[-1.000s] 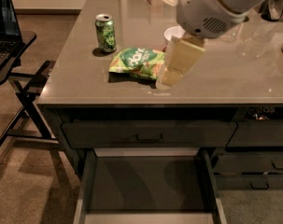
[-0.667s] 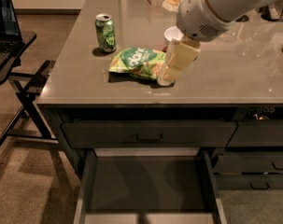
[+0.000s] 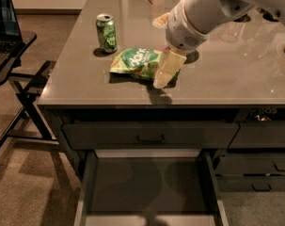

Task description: Place green rice chip bag into middle drawer

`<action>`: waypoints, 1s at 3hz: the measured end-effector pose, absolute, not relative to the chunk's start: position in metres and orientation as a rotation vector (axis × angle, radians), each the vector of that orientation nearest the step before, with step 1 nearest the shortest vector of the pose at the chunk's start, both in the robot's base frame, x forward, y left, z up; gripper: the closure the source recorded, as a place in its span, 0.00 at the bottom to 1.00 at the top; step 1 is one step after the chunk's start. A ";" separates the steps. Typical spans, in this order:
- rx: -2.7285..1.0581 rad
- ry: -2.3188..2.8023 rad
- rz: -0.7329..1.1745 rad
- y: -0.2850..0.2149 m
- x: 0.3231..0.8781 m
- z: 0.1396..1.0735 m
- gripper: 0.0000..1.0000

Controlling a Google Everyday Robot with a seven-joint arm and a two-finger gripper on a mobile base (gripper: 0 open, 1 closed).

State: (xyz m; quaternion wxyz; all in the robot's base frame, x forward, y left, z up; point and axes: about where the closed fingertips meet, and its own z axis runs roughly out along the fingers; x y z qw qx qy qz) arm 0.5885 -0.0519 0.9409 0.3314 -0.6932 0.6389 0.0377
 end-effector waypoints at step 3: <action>-1.901 1.770 0.201 -0.047 0.645 0.867 0.00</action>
Offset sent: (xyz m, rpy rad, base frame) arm 0.0565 0.0235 -0.0649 -0.0419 0.1261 0.0647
